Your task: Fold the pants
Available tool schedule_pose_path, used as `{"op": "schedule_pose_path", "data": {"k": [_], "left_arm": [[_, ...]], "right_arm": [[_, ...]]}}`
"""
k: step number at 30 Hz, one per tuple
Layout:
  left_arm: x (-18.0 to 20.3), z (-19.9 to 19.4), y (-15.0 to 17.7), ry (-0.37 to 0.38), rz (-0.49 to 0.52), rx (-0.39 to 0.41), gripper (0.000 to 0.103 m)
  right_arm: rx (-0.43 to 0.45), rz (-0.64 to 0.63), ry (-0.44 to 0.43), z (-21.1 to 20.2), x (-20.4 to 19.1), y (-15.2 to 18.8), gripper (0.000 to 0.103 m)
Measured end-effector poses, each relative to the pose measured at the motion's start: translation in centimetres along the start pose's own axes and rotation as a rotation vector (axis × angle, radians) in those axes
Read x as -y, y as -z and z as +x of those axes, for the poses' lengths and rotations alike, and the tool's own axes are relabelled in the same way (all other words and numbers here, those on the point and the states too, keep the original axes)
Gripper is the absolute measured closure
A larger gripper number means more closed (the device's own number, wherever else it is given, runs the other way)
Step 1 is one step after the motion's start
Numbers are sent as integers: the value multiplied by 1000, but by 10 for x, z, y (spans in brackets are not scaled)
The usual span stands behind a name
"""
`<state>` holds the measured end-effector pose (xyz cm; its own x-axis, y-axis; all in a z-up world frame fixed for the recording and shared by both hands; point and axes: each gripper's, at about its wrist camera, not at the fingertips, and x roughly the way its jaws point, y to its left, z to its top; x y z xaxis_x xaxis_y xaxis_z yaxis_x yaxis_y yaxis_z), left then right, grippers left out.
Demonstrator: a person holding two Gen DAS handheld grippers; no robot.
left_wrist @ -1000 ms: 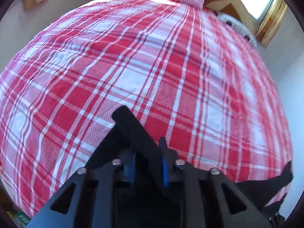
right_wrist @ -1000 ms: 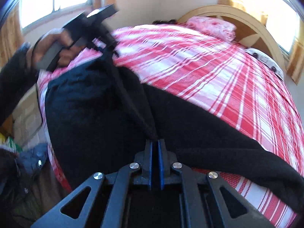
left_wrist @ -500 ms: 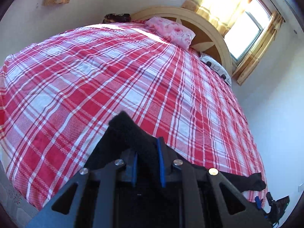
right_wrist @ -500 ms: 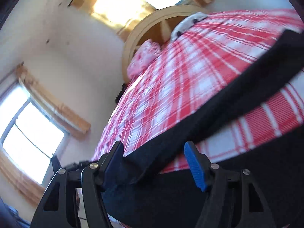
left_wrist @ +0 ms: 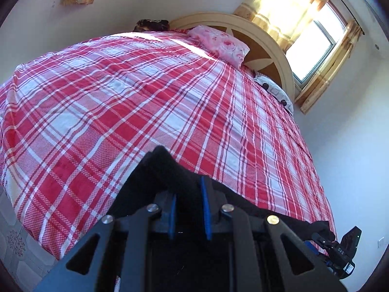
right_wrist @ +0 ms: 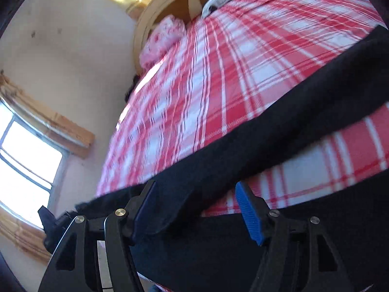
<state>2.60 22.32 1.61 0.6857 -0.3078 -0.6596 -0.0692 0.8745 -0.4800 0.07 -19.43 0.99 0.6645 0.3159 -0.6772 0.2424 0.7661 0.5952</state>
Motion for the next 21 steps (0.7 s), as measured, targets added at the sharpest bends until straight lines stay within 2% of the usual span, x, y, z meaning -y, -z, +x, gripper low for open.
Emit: {"op": "schedule_pose_path", "data": {"k": [6,8,10,14,19,21], "left_arm": [[-1,9,4,-20,6,-18,84],[-3,12,5,-28,4,-29,84],[-5,15,4,-29,-5,-41,84],[-7,14,3,-18,-3,-46,84],[-10,-1,1,19,-4,-40,84],[-13,-9,1,23,1,-40,84]], "right_arm": [[-61,-47,190,42,-23,4,36],[-52,-77,248,47,-31,5,41],[-36,-112,327,47,-32,6,89],[-33,-25,202,34,-11,1,94],[128,-74,40,-24,-29,16,95],[165,-94,1,-43,-36,25,95]]}}
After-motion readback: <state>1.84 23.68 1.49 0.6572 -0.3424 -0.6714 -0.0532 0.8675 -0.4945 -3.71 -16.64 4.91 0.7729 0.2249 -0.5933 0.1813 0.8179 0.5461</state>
